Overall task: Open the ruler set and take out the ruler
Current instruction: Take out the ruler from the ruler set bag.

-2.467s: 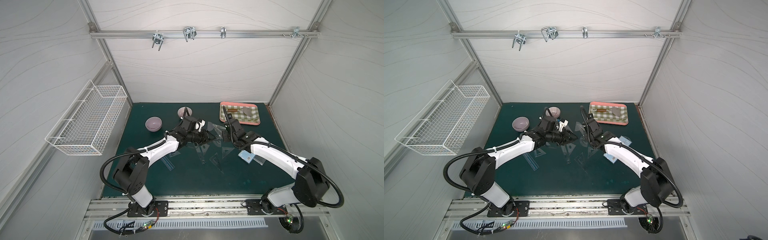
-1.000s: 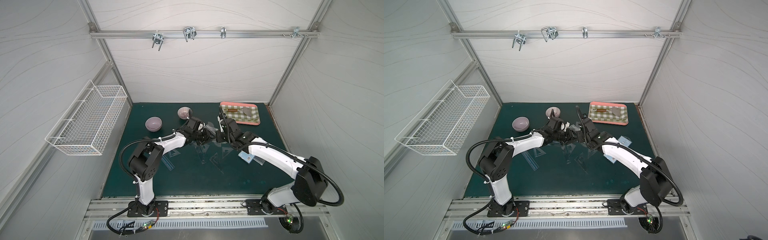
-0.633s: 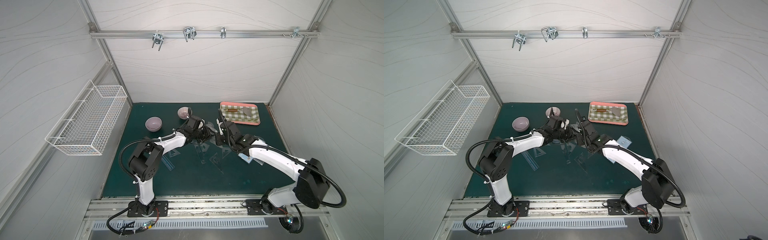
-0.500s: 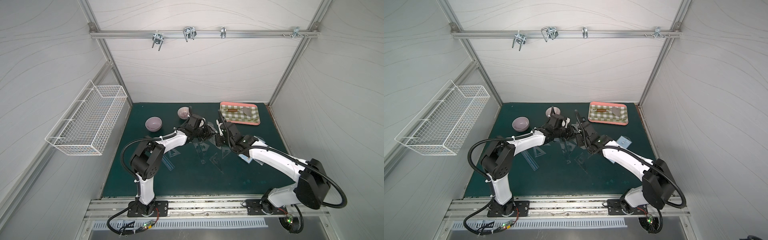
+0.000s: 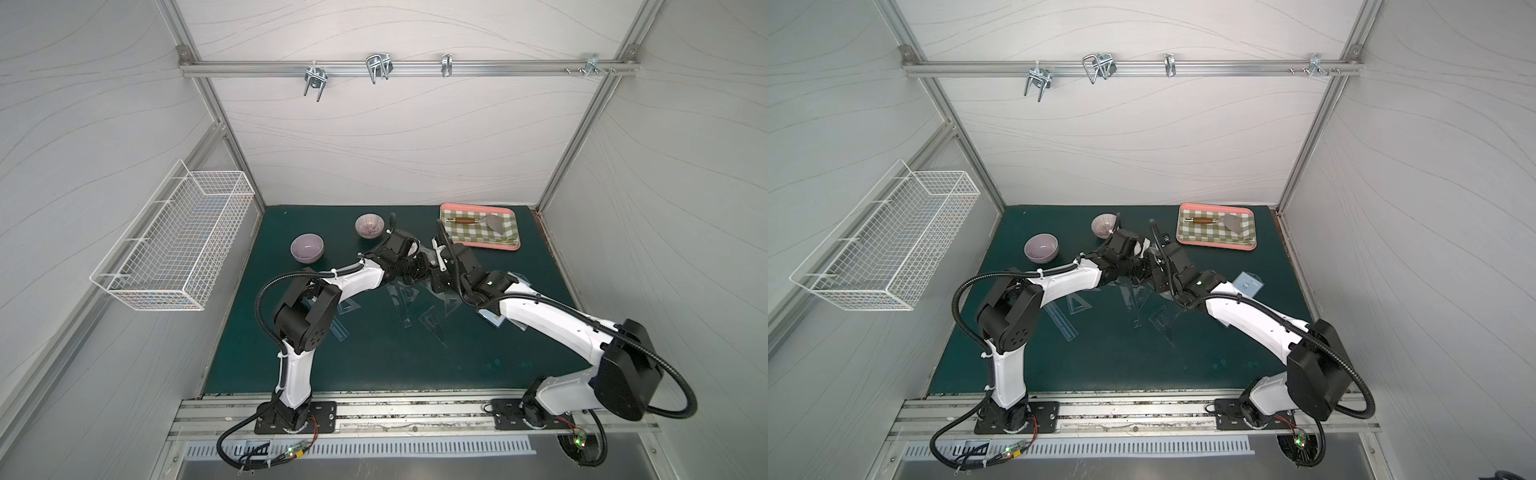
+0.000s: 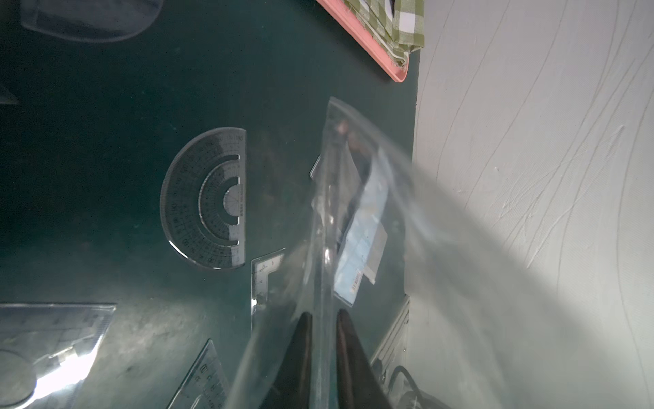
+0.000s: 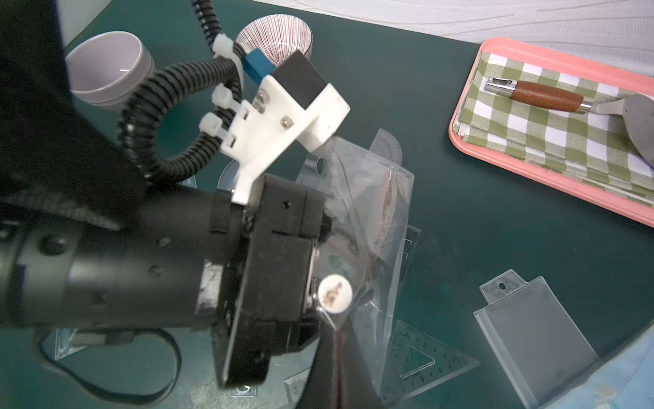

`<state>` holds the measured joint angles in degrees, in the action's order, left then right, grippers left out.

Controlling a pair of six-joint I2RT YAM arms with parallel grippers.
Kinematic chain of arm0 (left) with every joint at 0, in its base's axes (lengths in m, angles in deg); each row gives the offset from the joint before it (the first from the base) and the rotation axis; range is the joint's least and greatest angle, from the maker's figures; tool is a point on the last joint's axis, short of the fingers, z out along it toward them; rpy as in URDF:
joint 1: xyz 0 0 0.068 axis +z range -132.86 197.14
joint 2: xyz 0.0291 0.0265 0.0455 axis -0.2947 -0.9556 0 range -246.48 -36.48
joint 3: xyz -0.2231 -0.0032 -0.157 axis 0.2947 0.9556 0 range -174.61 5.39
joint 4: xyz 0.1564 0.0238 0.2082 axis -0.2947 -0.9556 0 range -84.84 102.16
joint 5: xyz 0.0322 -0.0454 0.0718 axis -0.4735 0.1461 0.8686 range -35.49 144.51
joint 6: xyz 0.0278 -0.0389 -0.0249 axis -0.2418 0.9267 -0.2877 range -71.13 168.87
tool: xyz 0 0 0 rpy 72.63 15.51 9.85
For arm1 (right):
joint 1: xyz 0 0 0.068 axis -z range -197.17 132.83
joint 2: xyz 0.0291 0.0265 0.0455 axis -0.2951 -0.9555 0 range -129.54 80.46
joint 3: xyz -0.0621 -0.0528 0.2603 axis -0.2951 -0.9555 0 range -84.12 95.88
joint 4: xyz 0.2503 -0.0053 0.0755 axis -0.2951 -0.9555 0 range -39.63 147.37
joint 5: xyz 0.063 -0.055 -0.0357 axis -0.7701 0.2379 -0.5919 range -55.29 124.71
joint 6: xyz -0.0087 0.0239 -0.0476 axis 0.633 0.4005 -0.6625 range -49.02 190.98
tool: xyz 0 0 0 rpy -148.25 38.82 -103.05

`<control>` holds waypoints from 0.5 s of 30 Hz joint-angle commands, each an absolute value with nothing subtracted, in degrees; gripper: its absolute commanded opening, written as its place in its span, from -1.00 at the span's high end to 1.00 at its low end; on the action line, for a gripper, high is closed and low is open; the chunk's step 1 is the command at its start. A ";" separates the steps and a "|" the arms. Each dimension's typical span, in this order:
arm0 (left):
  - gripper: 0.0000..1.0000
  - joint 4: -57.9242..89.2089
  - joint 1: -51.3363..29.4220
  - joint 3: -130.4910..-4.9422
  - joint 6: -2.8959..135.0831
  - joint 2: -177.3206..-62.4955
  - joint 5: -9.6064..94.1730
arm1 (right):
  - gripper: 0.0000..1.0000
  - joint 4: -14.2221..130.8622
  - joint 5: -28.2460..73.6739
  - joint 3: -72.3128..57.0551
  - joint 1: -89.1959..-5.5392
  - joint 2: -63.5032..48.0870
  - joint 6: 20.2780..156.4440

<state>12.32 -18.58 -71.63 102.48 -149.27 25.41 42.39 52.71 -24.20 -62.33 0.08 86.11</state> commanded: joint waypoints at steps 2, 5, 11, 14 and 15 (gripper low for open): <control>0.86 13.35 -18.85 -73.74 101.56 -149.86 25.74 | 1.00 42.38 54.72 -23.91 -62.87 1.45 85.39; 0.96 13.09 -18.82 -73.58 101.22 -149.16 26.42 | 1.00 41.86 56.61 -24.31 -62.87 1.34 85.23; 1.00 13.63 -18.29 -72.70 101.93 -147.37 26.55 | 1.00 42.41 60.37 -25.64 -62.87 -0.24 84.13; 1.00 12.99 -17.61 -72.18 102.09 -146.01 27.42 | 1.00 43.98 60.40 -26.93 -62.87 -0.58 83.77; 1.00 12.74 -17.25 -72.07 102.21 -145.63 27.63 | 1.00 44.45 60.38 -27.36 -62.93 -0.58 83.38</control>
<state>11.54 -18.04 -71.63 101.84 -148.81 26.70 43.46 58.24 -25.95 -62.55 0.01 84.63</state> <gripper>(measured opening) 0.048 0.047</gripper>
